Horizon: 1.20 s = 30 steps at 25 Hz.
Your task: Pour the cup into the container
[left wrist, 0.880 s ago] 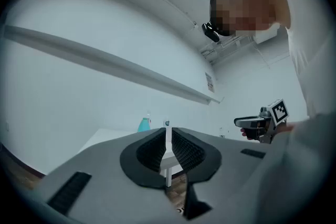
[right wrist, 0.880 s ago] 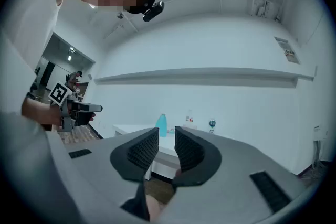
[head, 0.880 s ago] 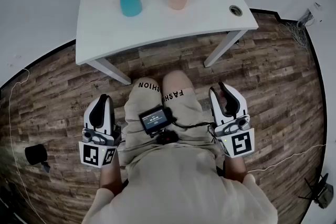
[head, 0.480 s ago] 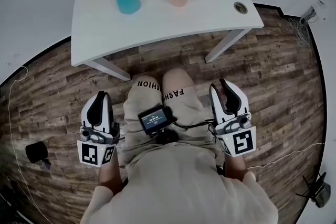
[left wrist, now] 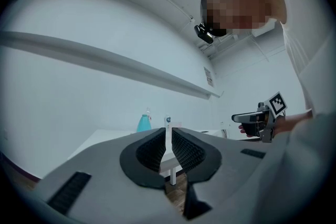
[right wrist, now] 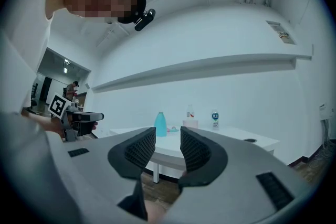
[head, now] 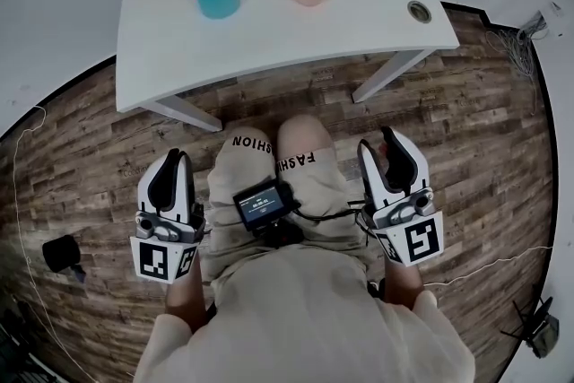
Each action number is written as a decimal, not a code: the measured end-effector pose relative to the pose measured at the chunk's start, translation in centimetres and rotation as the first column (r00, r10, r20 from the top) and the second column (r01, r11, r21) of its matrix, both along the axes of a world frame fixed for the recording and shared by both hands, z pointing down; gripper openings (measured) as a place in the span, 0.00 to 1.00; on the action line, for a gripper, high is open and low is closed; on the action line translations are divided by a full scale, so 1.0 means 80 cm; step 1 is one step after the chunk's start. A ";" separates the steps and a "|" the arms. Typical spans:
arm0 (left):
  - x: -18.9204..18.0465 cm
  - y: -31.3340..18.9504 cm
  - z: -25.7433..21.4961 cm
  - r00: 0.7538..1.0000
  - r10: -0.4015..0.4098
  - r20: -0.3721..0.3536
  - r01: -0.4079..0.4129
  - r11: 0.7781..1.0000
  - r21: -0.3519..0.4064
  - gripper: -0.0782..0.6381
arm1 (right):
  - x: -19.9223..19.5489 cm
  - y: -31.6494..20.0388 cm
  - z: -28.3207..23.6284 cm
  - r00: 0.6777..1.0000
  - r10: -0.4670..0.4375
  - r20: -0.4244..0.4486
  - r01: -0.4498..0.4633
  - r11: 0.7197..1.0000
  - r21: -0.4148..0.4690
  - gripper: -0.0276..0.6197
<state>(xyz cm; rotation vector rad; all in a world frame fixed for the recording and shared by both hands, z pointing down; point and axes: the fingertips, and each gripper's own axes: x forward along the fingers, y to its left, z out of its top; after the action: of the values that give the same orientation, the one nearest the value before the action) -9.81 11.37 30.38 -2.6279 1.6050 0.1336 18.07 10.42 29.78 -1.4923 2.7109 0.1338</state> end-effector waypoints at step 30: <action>0.028 -0.093 0.000 0.999 -0.015 0.028 0.015 1.000 0.008 0.17 | 0.010 -0.109 -0.014 0.998 -0.054 -0.034 0.055 0.998 0.029 0.30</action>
<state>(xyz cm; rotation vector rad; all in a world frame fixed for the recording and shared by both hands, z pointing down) -7.57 3.89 30.36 -2.5990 1.6121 0.1009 18.87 1.67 28.66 -1.4192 2.7602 0.1983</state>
